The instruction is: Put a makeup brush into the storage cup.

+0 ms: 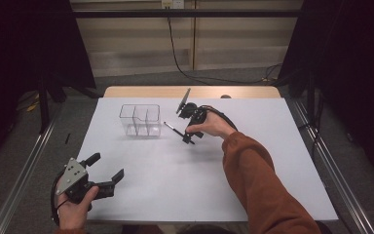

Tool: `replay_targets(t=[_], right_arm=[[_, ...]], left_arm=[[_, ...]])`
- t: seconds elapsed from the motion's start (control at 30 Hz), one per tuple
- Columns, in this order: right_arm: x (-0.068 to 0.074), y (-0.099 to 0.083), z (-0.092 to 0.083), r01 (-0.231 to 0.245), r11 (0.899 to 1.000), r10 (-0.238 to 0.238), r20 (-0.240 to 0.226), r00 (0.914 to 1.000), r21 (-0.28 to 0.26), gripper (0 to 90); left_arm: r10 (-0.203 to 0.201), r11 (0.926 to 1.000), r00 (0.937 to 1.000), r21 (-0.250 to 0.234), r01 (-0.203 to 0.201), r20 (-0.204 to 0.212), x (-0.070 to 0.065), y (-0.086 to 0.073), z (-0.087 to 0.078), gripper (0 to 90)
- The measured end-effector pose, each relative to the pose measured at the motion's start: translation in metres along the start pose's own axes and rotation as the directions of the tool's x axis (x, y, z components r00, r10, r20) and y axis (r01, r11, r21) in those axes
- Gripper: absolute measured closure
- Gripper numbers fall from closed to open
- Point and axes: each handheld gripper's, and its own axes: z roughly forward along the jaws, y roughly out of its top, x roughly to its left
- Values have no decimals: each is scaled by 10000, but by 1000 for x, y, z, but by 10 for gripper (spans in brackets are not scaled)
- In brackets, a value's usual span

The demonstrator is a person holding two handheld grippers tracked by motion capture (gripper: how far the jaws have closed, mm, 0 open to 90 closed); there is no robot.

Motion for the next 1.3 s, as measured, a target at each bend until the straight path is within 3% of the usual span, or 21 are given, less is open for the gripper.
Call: replay_targets(t=[0.17, 0.3, 0.6, 0.87, 1.3], right_arm=[[0, 1, 6, 60, 9997, -59, -38, 10000, 218, 114], [-2, 0, 8, 54, 9994, -47, -208, 9998, 343, 218], [1, 2, 15, 181, 9981, -182, 7, 9998, 593, 367], [3, 4, 20, 54, 9982, -49, -77, 10000, 590, 532], [5, 5, 22, 129, 9963, -149, 236, 9996, 848, 696]], left_arm=[[7, 10000, 10000, 11, -7, 7, 0, 0, 0, 33], [-11, 10000, 10000, 9, 11, 5, 0, 0, 0, 33], [1, 10000, 10000, 24, -1, 8, 0, 0, 0, 33], [51, 10000, 10000, 41, -51, 33, 0, 0, 0, 33], [75, 9999, 10000, 98, -75, 28, 0, -1, 0, 33]])
